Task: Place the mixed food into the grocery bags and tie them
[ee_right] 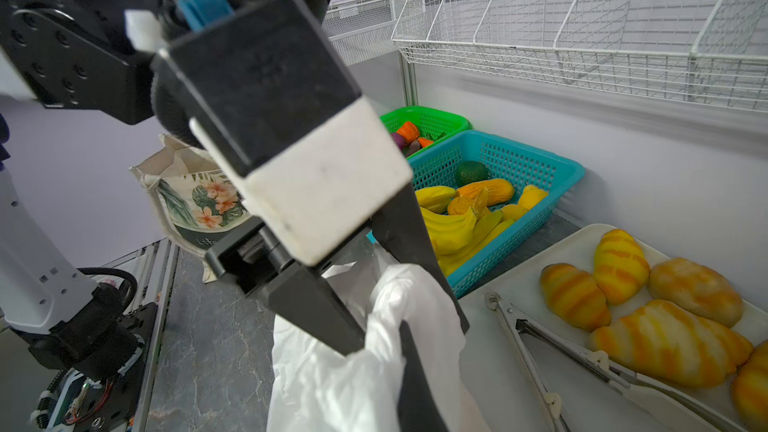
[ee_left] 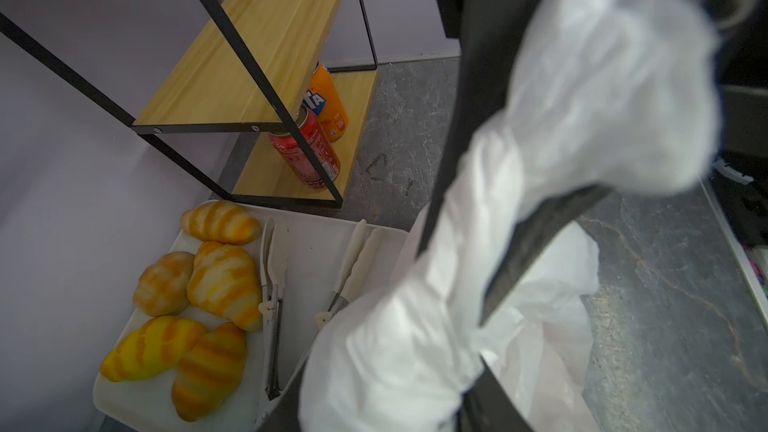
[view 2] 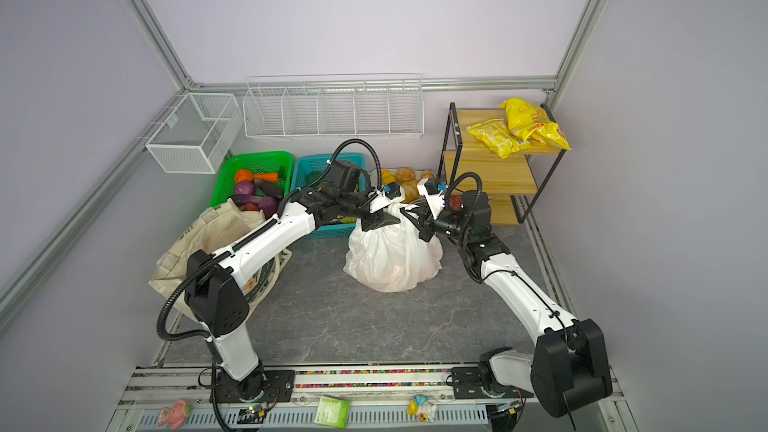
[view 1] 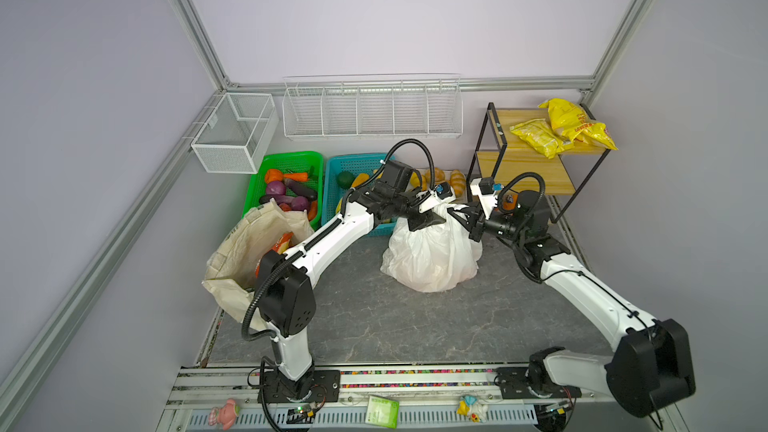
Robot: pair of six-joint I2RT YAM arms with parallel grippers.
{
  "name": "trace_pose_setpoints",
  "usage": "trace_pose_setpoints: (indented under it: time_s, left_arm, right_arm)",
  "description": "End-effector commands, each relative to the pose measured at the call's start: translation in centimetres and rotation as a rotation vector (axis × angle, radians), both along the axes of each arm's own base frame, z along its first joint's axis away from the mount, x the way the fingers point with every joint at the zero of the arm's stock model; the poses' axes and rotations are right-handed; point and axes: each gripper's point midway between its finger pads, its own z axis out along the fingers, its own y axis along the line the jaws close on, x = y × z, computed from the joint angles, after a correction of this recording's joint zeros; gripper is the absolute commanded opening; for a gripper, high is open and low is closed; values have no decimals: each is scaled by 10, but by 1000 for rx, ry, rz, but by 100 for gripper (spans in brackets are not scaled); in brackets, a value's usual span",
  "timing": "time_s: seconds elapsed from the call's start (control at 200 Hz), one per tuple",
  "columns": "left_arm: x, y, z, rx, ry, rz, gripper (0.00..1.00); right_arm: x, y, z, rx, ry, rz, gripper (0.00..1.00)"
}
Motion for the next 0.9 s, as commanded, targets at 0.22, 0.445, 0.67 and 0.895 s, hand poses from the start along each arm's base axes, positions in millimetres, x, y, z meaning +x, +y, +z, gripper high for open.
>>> trace_pose_setpoints:
  time_s: [0.22,0.445,0.67,0.895]
  left_arm:
    - [4,8,-2,54,-84,0,9]
    - [14,14,4,59,-182,46,0]
    - [2,15,14,-21,-254,0,0]
    - [-5,15,9,5,-247,-49,0]
  right_arm:
    - [-5,-4,-8,-60,-40,-16,7]
    - [-9,-8,-11,-83,-57,-16,15]
    - [-5,-17,-42,-183,-78,-69,58]
    - [0,-10,-49,-235,-111,-79,77]
